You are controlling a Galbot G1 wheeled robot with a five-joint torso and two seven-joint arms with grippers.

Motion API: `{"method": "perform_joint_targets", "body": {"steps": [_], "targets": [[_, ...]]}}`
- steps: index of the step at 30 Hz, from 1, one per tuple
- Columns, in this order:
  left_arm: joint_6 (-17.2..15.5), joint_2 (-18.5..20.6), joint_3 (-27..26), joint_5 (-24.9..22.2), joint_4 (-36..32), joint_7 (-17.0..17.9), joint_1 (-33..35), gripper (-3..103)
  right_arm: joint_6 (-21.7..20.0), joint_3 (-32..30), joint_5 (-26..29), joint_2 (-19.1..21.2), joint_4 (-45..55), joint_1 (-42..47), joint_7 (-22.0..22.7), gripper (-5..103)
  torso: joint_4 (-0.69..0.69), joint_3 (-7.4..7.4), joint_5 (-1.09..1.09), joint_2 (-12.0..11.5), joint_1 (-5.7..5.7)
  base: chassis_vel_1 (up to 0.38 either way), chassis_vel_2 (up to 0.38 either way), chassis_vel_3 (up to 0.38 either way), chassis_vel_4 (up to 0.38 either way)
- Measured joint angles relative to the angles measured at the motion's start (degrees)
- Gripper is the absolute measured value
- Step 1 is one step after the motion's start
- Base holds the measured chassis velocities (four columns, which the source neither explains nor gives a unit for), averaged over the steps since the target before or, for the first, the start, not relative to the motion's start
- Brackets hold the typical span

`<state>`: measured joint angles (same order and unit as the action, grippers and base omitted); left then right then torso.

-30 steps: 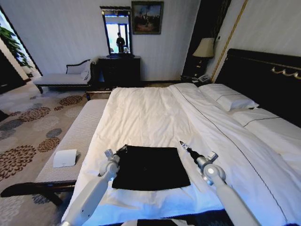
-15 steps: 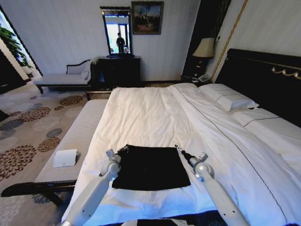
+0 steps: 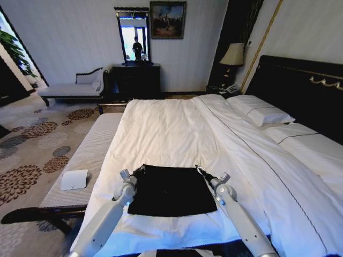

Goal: Fold the clothes on the bed.

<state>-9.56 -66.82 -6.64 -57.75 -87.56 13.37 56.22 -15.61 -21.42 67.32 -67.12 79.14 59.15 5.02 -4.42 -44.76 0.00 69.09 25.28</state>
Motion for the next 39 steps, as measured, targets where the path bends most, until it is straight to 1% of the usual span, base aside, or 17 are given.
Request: {"method": "perform_joint_targets", "body": {"steps": [1, 2, 5, 6, 7, 8, 10, 11, 14, 16, 17, 19, 29, 36, 37, 38, 39], "targets": [[0.0, 0.0, 0.0, 0.0, 0.0, 0.1, -0.1, 4, 0.0, 0.0, 0.0, 0.0, 0.3, 0.2, 0.0, 56, 0.0, 0.0, 0.0, 0.0, 0.0, 0.0, 0.0, 0.0, 0.0], [0.0, 0.0, 0.0, 0.0, -0.1, 0.1, -0.1, 4, 0.0, 0.0, 0.0, -0.1, 0.5, 0.4, 0.0, 56, 0.0, 0.0, 0.0, 0.0, 0.0, 0.0, 0.0, 0.0, 0.0], [0.0, -0.2, 0.1, 0.0, -0.3, 0.3, -0.2, 4, 0.0, -0.1, -0.2, -0.4, 0.9, 0.9, 0.0, 39, 0.0, 0.0, 0.01, 0.0, 0.0, 0.0, 0.0, 0.0, 0.0], [0.0, -0.2, 0.1, 0.0, -0.3, 0.3, -0.2, 4, 0.0, -0.1, -0.2, -0.4, 0.9, 0.9, 0.0, 39, 0.0, 0.0, 0.01, 0.0, 0.0, 0.0, 0.0, 0.0, 0.0], [-0.1, -0.2, 0.1, 0.0, -0.3, 0.4, -0.2, 4, 0.0, -0.2, -0.2, -0.4, 1.0, 1.0, 0.0, 34, 0.0, 0.0, 0.01, 0.0, 0.0, 0.0, 0.0, 0.0, 0.0], [-0.1, -0.2, 0.1, 0.0, -0.4, 0.4, -0.2, 4, 0.0, -0.2, -0.2, -0.4, 1.0, 1.1, 0.0, 34, 0.0, 0.0, 0.01, 0.0, 0.0, 0.0, 0.0, 0.0, 0.0], [-0.1, -0.3, 0.1, 0.0, -0.6, 0.5, -0.1, 4, 0.0, -0.3, -0.2, -0.3, 1.2, 1.2, 0.0, 23, 0.0, 0.0, 0.01, 0.0, 0.0, 0.0, 0.0, 0.0, 0.0], [-0.1, -0.3, 0.1, 0.0, -0.6, 0.5, -0.1, 4, 0.0, -0.3, -0.2, -0.3, 1.2, 1.2, 0.0, 23, 0.0, 0.0, 0.01, 0.0, 0.0, 0.0, 0.0, 0.0, 0.0], [-0.1, -0.4, 0.1, 0.0, -0.8, 0.6, -0.2, 4, 0.0, -0.5, -0.2, -0.1, 1.5, 1.3, 0.1, 7, 0.0, 0.0, 0.0, 0.0, 0.0, 0.0, 0.0, 0.0, 0.0], [-0.1, -0.4, 0.1, 0.0, -0.9, 0.7, -0.2, 4, -0.1, -0.5, -0.1, 0.0, 1.6, 1.3, 0.1, 7, 0.0, 0.0, 0.0, 0.0, 0.0, 0.0, 0.0, 0.0, 0.0], [-0.1, -0.4, 0.1, 0.0, -1.0, 0.7, -0.2, 4, -0.1, -0.7, 0.1, 0.0, 1.9, 1.3, 0.1, 3, 0.0, 0.0, 0.0, 0.0, 0.0, 0.0, 0.0, 0.0, 0.0], [-0.1, -0.4, 0.1, 0.1, -1.1, 0.7, -0.2, 4, -0.1, -0.8, 0.3, 0.1, 2.2, 1.5, 0.1, 1, 0.0, 0.0, 0.01, 0.0, 0.0, 0.0, 0.0, 0.0, 0.0], [-0.1, -0.2, -0.2, 0.1, -4.0, 1.2, 1.1, 4, -0.4, -1.6, 0.7, 0.7, 6.6, 3.4, 0.9, 1, 0.0, 0.0, 0.01, 0.0, 0.0, 0.0, 0.0, 0.0, 0.0], [-0.1, 1.7, -1.7, -1.6, -9.5, 2.5, 2.3, 4, -0.7, -2.5, -0.3, 2.8, 14.5, 5.0, 1.8, 1, 0.0, 0.0, 0.0, 0.0, 0.0, 0.0, 0.0, 0.0, 0.0], [-0.1, 2.3, -2.5, -2.5, -11.8, 3.1, 2.6, 4, -0.7, -3.0, -0.7, 3.6, 17.3, 5.4, 2.2, 1, 0.0, 0.0, 0.0, 0.0, 0.0, 0.0, 0.0, 0.0, 0.0], [-0.1, 2.3, -2.5, -2.5, -11.8, 3.1, 2.6, 4, -0.7, -3.0, -0.7, 3.6, 17.3, 5.4, 2.2, 1, 0.0, 0.0, 0.0, 0.0, 0.0, 0.0, 0.0, 0.0, 0.0], [-0.1, 2.6, -3.1, -2.8, -13.5, 3.5, 3.0, 4, -0.7, -3.4, -1.1, 4.1, 19.0, 5.6, 2.4, 1, 0.0, 0.0, 0.0, 0.0, 0.0, 0.0, 0.0, 0.0, 0.0]]}}
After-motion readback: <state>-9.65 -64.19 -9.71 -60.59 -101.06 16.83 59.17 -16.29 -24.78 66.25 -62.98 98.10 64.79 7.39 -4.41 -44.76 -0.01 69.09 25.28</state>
